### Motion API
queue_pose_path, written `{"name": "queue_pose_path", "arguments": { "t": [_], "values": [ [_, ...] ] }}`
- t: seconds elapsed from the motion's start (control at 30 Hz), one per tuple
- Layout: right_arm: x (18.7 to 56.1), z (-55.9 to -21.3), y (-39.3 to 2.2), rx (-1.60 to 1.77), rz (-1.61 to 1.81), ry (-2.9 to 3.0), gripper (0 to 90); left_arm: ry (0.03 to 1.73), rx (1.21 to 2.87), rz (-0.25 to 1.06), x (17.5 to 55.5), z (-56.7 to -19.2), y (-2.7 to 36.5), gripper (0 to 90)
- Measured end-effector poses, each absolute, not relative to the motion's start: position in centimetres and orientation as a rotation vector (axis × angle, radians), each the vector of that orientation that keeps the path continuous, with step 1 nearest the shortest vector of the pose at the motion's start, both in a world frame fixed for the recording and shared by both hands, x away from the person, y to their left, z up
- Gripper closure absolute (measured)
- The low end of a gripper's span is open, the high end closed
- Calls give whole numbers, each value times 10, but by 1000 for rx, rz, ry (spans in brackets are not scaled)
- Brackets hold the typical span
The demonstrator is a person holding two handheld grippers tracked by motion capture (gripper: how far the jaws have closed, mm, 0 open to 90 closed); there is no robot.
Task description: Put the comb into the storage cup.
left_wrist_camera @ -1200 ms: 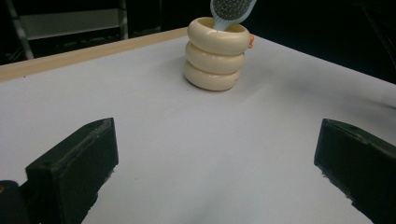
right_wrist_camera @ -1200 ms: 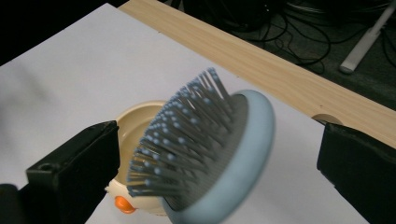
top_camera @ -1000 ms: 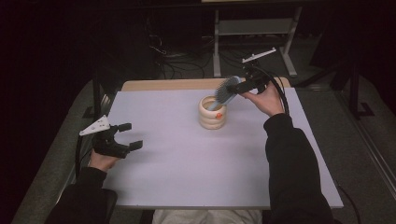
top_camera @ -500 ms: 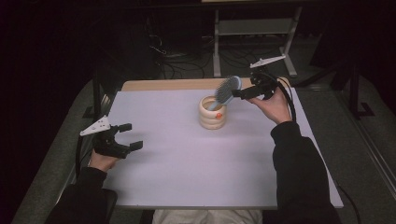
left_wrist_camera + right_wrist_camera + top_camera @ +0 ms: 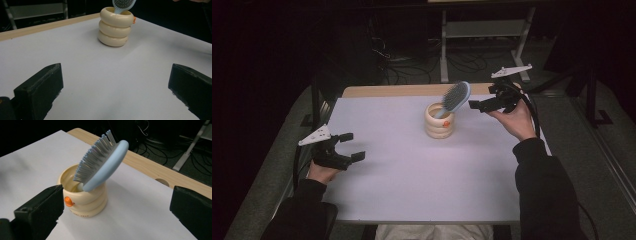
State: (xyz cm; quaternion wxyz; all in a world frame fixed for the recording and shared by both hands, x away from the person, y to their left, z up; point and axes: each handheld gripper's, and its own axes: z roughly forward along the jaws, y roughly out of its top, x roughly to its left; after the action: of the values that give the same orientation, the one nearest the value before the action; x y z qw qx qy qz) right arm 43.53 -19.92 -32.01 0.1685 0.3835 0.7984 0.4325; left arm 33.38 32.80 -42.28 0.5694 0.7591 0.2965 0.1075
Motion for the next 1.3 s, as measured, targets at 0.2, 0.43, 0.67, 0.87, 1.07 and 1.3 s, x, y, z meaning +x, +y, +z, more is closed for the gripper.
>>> {"name": "queue_pose_path", "arguments": {
  "t": [0.2,0.43,0.67,0.87,1.07,1.3],
  "values": [
    [429,-322,-210,1096,1251,2253,0,697,1786,253,334,-423,328,0],
    [423,-331,-223,1120,1259,2247,0,697,1781,248,334,-424,328,0],
    [412,-340,-232,1117,1251,2242,0,701,1775,240,335,-424,329,0],
    [400,-344,-237,1099,1274,2231,0,703,1782,242,335,-424,328,0],
    [388,-347,-243,1083,1307,2206,0,715,1787,248,334,-425,330,0],
    [374,-349,-250,1083,1308,2187,0,722,1778,253,333,-425,330,0]
  ]
}}
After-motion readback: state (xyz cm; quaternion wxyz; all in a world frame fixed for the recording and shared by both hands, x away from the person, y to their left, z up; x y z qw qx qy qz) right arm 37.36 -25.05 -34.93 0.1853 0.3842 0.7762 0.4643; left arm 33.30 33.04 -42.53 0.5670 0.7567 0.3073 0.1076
